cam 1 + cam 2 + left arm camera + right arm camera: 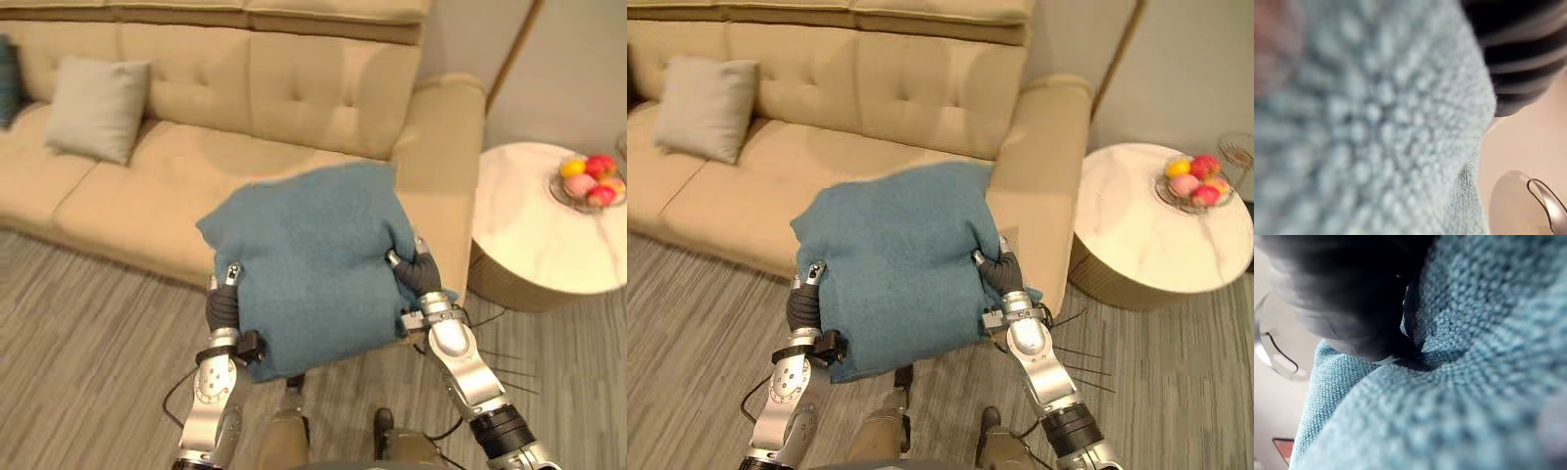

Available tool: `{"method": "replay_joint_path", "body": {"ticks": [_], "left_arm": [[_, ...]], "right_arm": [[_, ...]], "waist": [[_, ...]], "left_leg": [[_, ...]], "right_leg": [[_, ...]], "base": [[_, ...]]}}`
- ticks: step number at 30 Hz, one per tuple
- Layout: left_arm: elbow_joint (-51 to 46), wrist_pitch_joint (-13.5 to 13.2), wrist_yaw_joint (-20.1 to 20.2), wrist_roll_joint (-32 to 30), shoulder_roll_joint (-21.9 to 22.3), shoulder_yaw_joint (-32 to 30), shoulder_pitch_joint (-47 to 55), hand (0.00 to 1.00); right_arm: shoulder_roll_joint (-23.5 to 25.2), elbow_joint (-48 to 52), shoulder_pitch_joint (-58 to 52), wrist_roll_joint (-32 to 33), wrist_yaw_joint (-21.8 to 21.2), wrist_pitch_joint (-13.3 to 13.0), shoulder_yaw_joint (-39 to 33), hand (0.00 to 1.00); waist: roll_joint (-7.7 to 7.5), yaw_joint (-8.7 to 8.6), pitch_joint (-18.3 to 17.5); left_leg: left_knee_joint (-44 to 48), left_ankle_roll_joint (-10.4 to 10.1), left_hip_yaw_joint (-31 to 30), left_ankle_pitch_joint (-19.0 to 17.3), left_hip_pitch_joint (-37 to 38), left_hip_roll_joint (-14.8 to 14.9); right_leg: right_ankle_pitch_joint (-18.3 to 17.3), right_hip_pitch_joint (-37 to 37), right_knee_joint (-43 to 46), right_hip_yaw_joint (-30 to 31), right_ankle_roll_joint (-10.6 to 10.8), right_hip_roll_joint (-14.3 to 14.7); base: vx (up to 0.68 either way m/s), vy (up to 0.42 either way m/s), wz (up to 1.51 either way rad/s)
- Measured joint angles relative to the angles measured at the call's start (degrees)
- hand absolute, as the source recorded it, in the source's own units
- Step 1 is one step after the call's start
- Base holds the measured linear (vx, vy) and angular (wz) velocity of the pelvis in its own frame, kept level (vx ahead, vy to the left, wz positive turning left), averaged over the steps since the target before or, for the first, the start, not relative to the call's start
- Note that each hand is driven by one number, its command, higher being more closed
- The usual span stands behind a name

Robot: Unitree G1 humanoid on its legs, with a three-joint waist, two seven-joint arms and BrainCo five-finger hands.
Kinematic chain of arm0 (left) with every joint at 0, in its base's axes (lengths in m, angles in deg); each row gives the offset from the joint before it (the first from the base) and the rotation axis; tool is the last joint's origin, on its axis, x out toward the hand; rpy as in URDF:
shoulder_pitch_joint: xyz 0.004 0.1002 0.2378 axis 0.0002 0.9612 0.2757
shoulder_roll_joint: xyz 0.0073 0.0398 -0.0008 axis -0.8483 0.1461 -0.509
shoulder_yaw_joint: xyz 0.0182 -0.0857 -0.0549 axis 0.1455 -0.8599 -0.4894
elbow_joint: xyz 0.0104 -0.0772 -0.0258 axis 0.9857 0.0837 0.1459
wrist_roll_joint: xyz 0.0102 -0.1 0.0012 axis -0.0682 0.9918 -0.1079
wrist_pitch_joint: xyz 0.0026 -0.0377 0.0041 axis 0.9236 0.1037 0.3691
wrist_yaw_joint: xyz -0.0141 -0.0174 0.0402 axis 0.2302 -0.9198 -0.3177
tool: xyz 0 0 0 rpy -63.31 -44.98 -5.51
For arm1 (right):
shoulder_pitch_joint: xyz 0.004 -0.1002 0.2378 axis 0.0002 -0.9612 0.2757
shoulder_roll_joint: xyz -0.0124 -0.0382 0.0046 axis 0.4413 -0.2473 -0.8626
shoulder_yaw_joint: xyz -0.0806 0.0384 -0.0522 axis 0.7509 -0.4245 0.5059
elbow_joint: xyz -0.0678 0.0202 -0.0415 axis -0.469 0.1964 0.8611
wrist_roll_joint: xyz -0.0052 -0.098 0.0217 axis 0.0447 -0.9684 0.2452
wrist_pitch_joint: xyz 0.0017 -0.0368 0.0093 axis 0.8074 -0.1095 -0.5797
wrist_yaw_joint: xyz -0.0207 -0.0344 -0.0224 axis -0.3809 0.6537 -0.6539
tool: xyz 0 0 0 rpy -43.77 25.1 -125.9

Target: Pick up cushions and gather them together orderly.

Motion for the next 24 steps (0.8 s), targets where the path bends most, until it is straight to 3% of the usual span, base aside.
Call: {"method": "replay_joint_path", "body": {"ticks": [3, 8, 13, 16, 17, 18, 19, 20, 22, 23, 24], "left_arm": [[0.0, 0.0, 0.6, 0.2, -0.1, 0.0, -0.1, 1.00], [0.9, 0.0, 1.0, 0.9, -0.9, 0.7, 0.1, 1.00], [0.4, 0.0, 1.3, 0.9, -1.5, 0.9, 0.4, 1.00], [-0.1, 0.1, 1.7, 0.7, -1.7, 1.7, 1.6, 1.00], [-0.1, 0.2, 2.0, 0.7, -1.7, 1.7, 2.1, 1.00], [-0.1, 0.4, 2.0, 0.5, -1.8, 1.8, 2.3, 1.00], [-0.1, 0.7, 2.1, 0.0, -2.0, 1.8, 2.4, 1.00], [-0.1, 0.6, 2.1, -0.3, -2.1, 1.8, 2.4, 1.00], [0.0, 0.5, 2.1, -0.6, -2.7, 1.9, 2.0, 1.00], [0.0, 0.5, 2.1, -0.6, -2.9, 1.9, 1.7, 1.00], [0.0, 0.5, 2.1, -0.7, -2.9, 2.0, 1.3, 1.00]], "right_arm": [[0.2, 0.2, 0.0, 0.0, 0.0, 0.0, -0.1, 1.00], [0.9, 1.9, -2.1, 0.0, 0.0, 0.0, -0.6, 1.00], [2.5, 4.0, -2.6, 0.0, -0.3, 0.0, -2.1, 1.00], [3.0, 4.0, -3.8, 0.0, -0.4, 0.0, -2.7, 1.00], [3.1, 3.4, -4.0, 0.0, -0.4, 0.0, -2.7, 1.00], [3.2, 2.7, -4.1, 0.0, -0.4, 0.0, -2.7, 1.00], [3.6, 1.2, -4.5, 0.0, -0.4, 0.0, -2.9, 1.00], [3.8, 0.9, -4.5, 0.0, -0.4, 0.0, -3.0, 1.00], [4.3, 1.0, -4.5, 0.0, -0.7, -0.1, -3.3, 1.00], [4.3, 0.9, -4.5, 0.0, -0.9, -0.1, -3.5, 1.00], [4.0, 0.9, -4.5, 0.0, -1.3, -0.1, -3.9, 1.00]], "waist": [[0.19, -0.16, -0.1], [-0.62, -0.16, -0.5], [-0.91, 0.16, -1.1], [-1.31, -1.05, -1.1], [-1.32, -1.48, -1.1], [-1.45, -1.75, -1.0], [-1.30, -2.37, -0.9], [-1.28, -2.60, -0.9], [-1.59, -3.40, -0.9], [-1.66, -3.56, -0.8], [-1.55, -4.19, -0.8]], "left_leg": [[-0.7, 0.2, 3.6, -8.0, 4.3, 0.8], [2.1, 2.0, 3.3, -9.5, 2.7, -1.4], [7.1, 3.5, 1.9, -12.5, -0.1, -2.6], [11.8, 4.9, 0.8, -16.9, -0.2, -4.1], [13.1, 5.7, 0.4, -18.3, 0.2, -5.0], [13.4, 6.7, 0.3, -19.0, 1.3, -5.5], [13.4, 8.0, -0.7, -20.0, 3.6, -5.5], [13.4, 8.0, -1.2, -20.5, 4.3, -5.3], [12.1, 7.9, -2.5, -21.6, 6.4, -5.4], [11.1, 7.7, -2.6, -21.7, 7.4, -5.4], [8.9, 7.1, -2.9, -21.8, 9.3, -5.4]], "right_leg": [[2.2, -0.1, -3.3, -0.1, 1.4, -0.6], [6.2, 3.3, -8.7, -1.2, 4.3, -2.4], [5.3, 3.6, -8.3, -1.9, 5.5, -3.9], [0.3, 0.2, 5.3, -1.7, 5.5, -7.0], [0.1, -4.9, 17.0, 0.5, 4.4, -8.9], [1.7, -8.5, 24.9, 2.9, 2.1, -9.4], [-0.6, -11.0, 30.6, 4.1, 1.6, -8.6], [-1.8, -11.3, 30.4, 3.7, 1.9, -7.7], [-3.4, -12.5, 22.8, 1.8, 2.7, -4.6], [-3.1, -12.7, 18.8, 1.5, 2.9, -3.5], [-0.4, -12.8, 8.8, 0.6, 3.2, -1.2]], "base": [[-0.12, 0.116, 0.18], [-0.07, 0.167, 0.18], [0.02, 0.124, 0.23], [0.10, 0.096, 0.24], [0.18, 0.077, 0.18], [0.32, 0.108, 0.22], [0.24, 0.070, 0.15], [0.32, 0.018, 0.24], [0.25, -0.015, 0.19], [0.27, -0.041, 0.14], [0.38, -0.060, 0.27]]}}
